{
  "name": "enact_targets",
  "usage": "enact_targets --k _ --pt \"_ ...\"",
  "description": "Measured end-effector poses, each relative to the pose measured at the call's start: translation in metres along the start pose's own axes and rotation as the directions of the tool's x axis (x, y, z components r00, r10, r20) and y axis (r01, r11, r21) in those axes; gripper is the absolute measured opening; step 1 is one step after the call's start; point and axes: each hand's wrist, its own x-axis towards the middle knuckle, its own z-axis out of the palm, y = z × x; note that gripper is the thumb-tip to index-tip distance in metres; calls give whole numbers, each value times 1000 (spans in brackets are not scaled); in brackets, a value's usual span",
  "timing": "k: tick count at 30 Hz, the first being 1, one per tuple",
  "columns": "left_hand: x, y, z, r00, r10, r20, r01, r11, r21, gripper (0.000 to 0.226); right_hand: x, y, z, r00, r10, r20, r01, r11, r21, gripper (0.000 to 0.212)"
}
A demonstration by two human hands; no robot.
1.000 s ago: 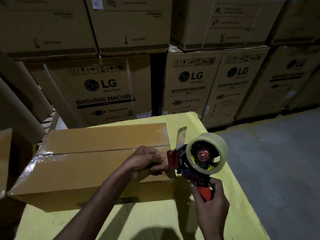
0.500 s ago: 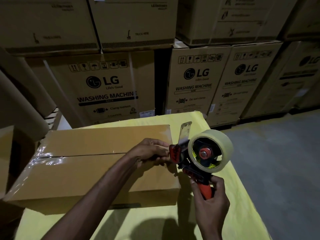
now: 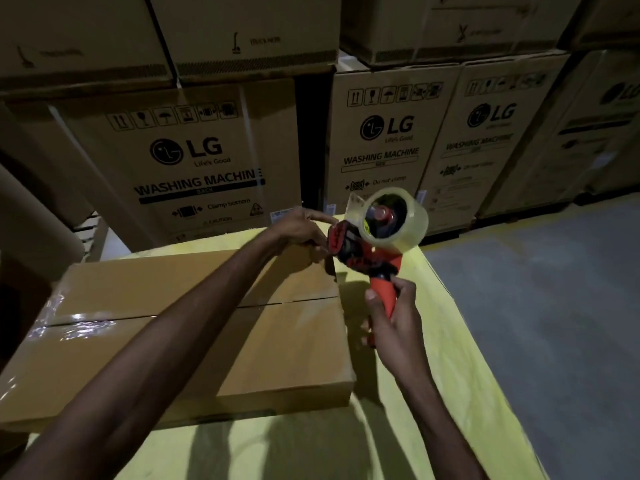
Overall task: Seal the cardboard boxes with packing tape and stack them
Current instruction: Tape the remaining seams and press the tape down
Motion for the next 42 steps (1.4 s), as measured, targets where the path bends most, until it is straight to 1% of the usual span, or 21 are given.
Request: enact_targets --k 3,5,7,8,9,11,12,13,15,18,20,21,24,26,29,31,33,36,39,41,42 --pt "23 4 -6 994 112 15 -113 983 145 43 25 -10 9 998 -62 -8 61 993 -104 29" --pt "33 2 -9 983 177 55 -185 961 206 36 36 -15 15 992 -128 -4 124 971 -205 31" --pt "41 -6 -11 979 182 92 -198 956 216 31 41 -19 22 989 -145 6 141 945 -296 35" --pt "43 -12 -10 980 176 91 -192 958 213 33 41 -21 26 990 -138 9 133 937 -322 37" --pt "48 -20 -9 982 173 70 -184 960 211 36 41 -22 29 991 -130 10 126 933 -336 38" --pt "52 -35 -9 981 190 -33 -177 955 239 36 36 -22 34 993 -121 10 117 927 -358 36" --pt "54 -42 -12 984 156 -81 -137 970 199 36 32 -21 37 993 -116 10 111 925 -364 36" --pt "54 -47 -14 990 110 -87 -102 991 90 36 28 -20 39 993 -115 9 110 923 -369 36" --pt "56 -55 -17 999 39 -15 -39 999 -2 33 23 -17 42 991 -130 4 122 917 -379 36" --pt "62 -64 -11 995 37 94 -41 999 36 8 23 -16 46 990 -138 -18 121 920 -372 37" --pt "64 -66 -10 992 7 125 -6 1000 -8 19 23 -17 48 990 -139 -29 120 925 -361 37" --pt "66 -67 -11 990 2 143 1 1000 -21 20 22 -17 48 989 -143 -34 121 926 -359 36" --pt "68 -66 -20 978 -28 205 25 1000 18 10 21 -17 48 989 -144 -38 121 925 -361 36" --pt "65 -63 -18 980 -5 200 2 1000 16 14 19 -16 48 988 -148 -34 125 920 -370 38" --pt "57 -60 -8 986 90 140 -72 988 -134 24 19 -16 49 988 -150 -40 124 920 -372 39" --pt "54 -61 -1 985 152 84 -134 972 -192 21 20 -16 49 987 -153 -50 124 923 -364 38" --pt "52 -63 2 981 180 72 -163 967 -198 18 21 -17 50 987 -152 -57 122 924 -362 37" --pt "51 -64 0 969 220 110 -209 973 -101 20 20 -18 51 987 -148 -57 117 923 -366 37" --pt "51 -68 -3 946 294 134 -306 949 81 18 21 -19 52 987 -148 -58 115 918 -379 37" --pt "54 -77 -4 949 297 105 -313 929 200 28 22 -21 51 987 -154 -43 124 906 -406 39" --pt "55 -79 -3 954 287 84 -299 929 220 32 23 -22 51 987 -156 -32 128 896 -425 40"
